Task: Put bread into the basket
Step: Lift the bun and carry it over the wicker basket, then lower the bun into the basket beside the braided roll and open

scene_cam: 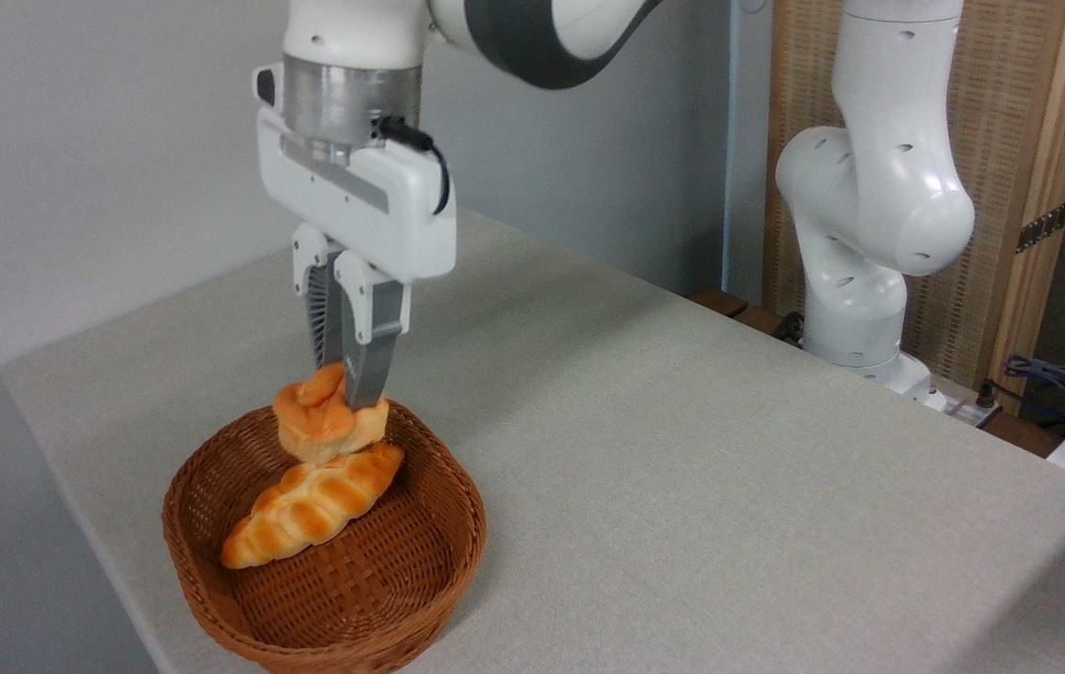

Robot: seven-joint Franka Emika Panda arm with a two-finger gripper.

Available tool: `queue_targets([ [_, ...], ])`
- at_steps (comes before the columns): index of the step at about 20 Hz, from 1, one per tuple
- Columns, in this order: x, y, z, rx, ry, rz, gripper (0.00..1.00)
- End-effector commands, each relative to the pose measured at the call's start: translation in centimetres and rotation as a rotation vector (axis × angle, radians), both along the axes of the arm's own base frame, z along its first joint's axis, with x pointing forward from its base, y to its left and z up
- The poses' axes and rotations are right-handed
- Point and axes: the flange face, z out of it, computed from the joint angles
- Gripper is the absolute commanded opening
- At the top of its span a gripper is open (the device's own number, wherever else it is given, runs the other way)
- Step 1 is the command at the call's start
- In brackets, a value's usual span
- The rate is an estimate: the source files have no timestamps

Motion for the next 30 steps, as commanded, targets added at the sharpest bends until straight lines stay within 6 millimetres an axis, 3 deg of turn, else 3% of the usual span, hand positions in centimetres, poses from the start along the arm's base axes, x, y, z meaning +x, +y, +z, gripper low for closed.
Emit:
queue_targets([
  [1, 1.4, 0.1, -0.9, 0.078, -0.023, -0.036, 0.75],
  [3, 1.8, 0.3, -1.3, 0.121, -0.034, -0.047, 0.91],
  [5, 2.0, 0.3, -1.9, 0.156, -0.028, -0.057, 1.0],
  [9, 2.5, 0.4, -3.0, 0.198, -0.016, -0.069, 1.0],
  [18, 2.5, 0.1, -3.0, 0.18, -0.016, -0.055, 1.0],
  [23, 2.2, -0.2, -2.0, 0.167, -0.032, -0.047, 1.0],
  [27, 1.0, 0.6, 0.6, 0.13, 0.02, -0.02, 1.0],
  [29, 0.8, 0.7, 3.8, 0.089, 0.064, -0.002, 1.0],
  [30, 0.5, 0.7, 3.9, 0.071, 0.108, 0.004, 1.0],
])
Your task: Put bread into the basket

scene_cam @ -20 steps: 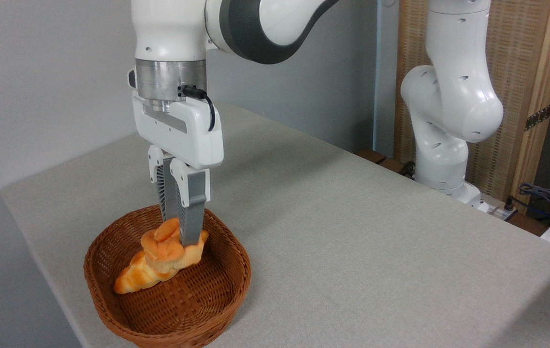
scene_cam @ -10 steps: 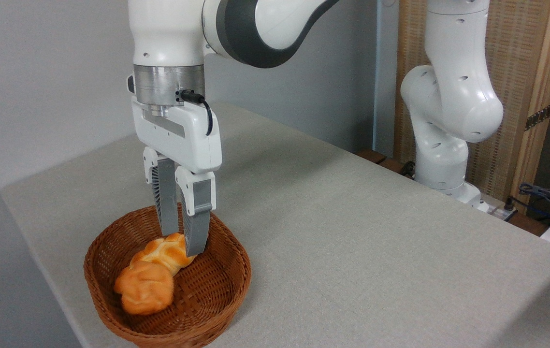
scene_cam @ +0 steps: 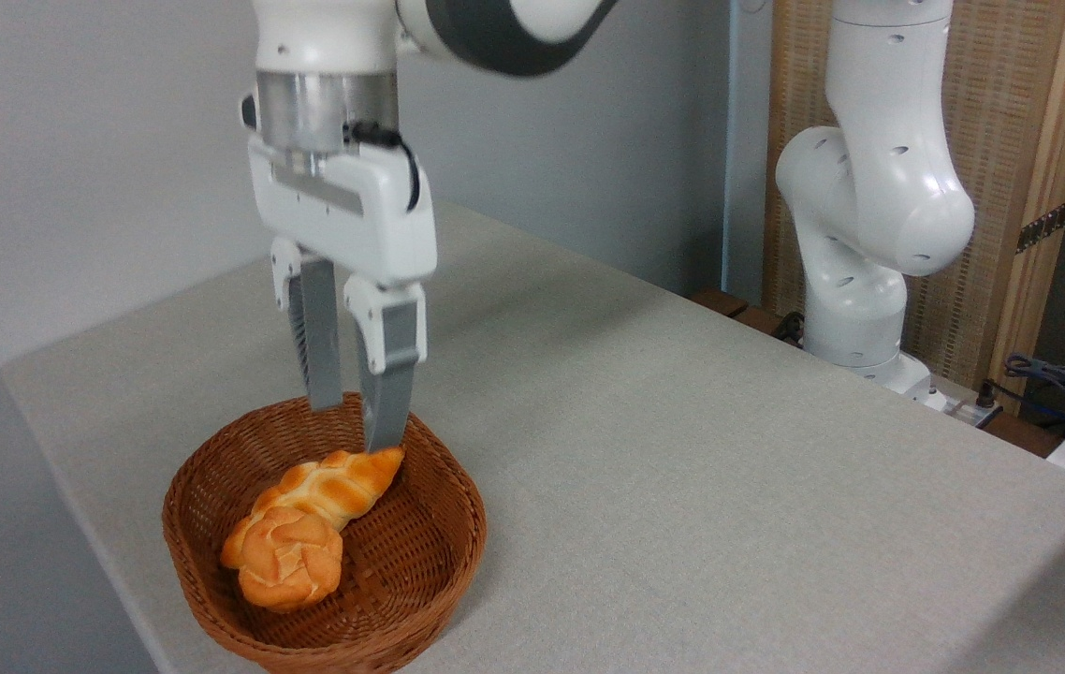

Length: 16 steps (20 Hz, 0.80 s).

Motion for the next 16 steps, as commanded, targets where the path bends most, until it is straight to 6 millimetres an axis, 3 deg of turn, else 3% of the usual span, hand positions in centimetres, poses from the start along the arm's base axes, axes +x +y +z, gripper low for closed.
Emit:
queue_targets([
  [1, -1.0, 0.1, 3.4, -0.066, 0.106, 0.039, 1.0],
  [8, -1.8, -0.9, 3.5, -0.137, 0.166, 0.136, 1.0],
  [16, -2.7, -4.7, 2.1, -0.112, 0.231, 0.064, 1.0],
])
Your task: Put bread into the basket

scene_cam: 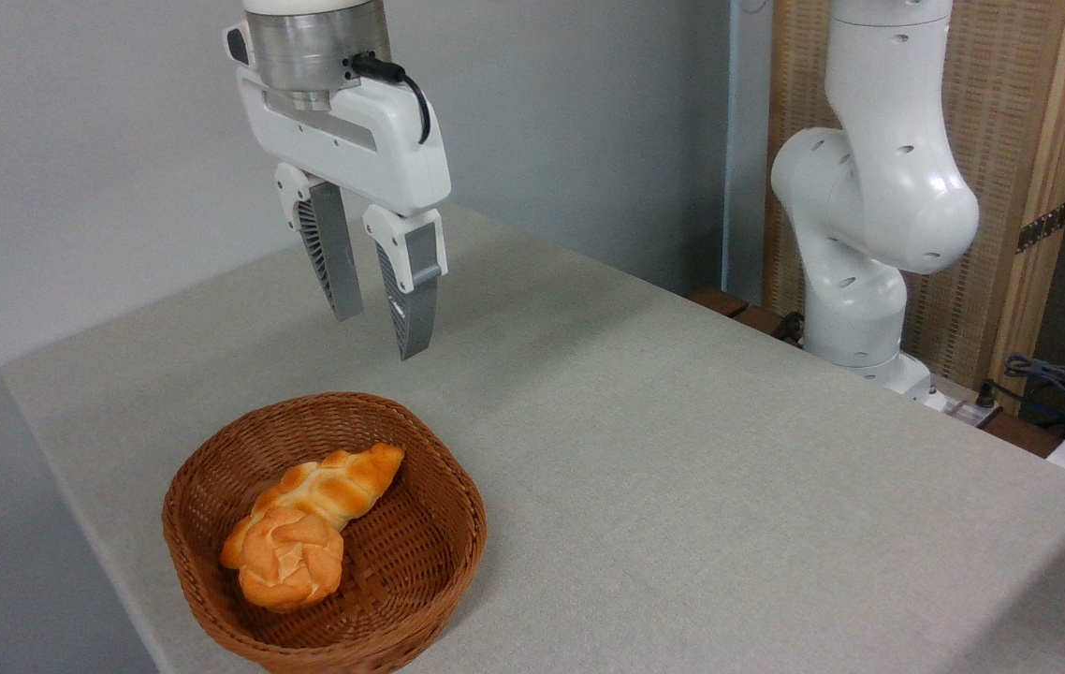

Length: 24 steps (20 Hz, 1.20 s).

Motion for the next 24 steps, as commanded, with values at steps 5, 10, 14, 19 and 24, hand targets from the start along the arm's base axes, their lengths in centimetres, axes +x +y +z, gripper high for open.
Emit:
queue_targets([
  [5, -0.3, 0.9, 0.1, 0.005, 0.04, 0.018, 1.0],
  [10, -0.2, 4.4, 1.3, 0.005, 0.039, 0.05, 1.0],
  [14, -0.3, 4.3, 1.9, 0.006, 0.046, 0.033, 1.0],
  [19, -0.5, 4.3, 1.8, 0.009, 0.065, 0.024, 1.0],
  [24, -0.5, 4.6, 1.8, 0.009, 0.065, 0.029, 1.0],
])
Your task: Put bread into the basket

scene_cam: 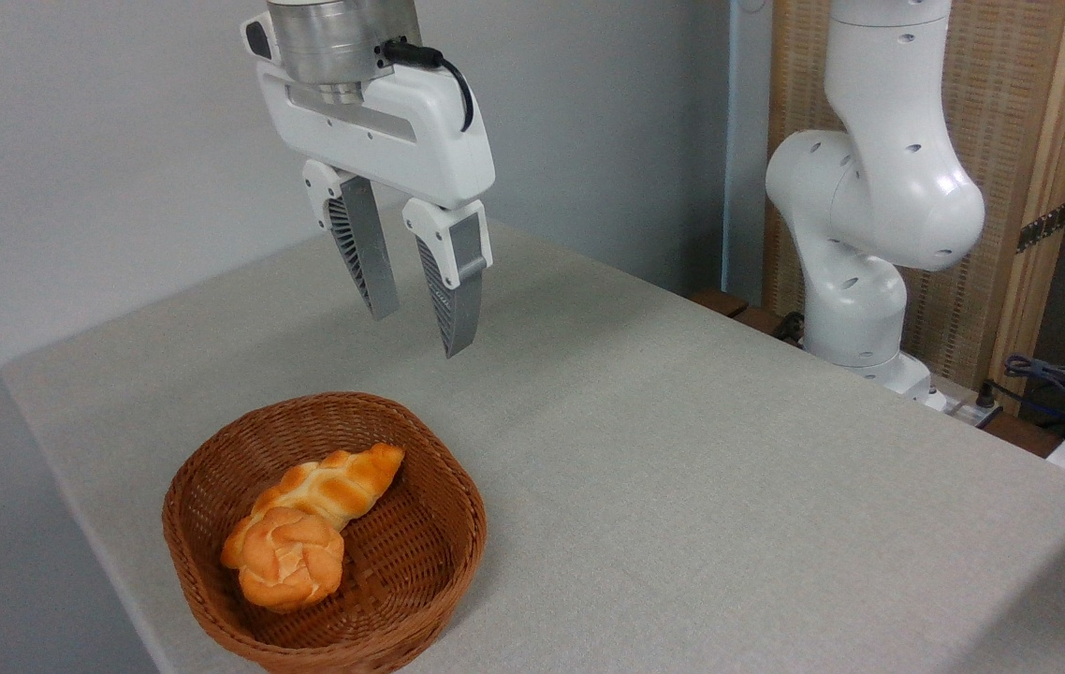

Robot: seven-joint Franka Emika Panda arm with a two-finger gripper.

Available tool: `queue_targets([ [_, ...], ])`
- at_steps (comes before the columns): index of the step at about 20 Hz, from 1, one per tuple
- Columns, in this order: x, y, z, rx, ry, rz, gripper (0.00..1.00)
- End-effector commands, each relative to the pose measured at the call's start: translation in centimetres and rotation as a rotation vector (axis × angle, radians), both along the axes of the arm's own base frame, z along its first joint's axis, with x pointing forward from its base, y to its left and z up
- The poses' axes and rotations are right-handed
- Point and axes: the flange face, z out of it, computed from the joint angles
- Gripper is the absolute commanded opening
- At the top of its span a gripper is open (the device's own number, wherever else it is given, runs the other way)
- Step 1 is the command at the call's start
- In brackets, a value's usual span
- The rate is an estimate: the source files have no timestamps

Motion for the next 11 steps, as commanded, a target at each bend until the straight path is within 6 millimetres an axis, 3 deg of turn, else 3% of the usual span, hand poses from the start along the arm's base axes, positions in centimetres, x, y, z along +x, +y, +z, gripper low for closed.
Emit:
queue_targets([
  [1, -0.2, 0.3, 0.5, 0.003, 0.011, -0.01, 1.0],
  [6, -0.1, 1.5, 0.5, 0.0, 0.008, 0.013, 1.0],
  [11, -0.1, 1.1, 0.6, 0.002, 0.008, 0.006, 1.0],
])
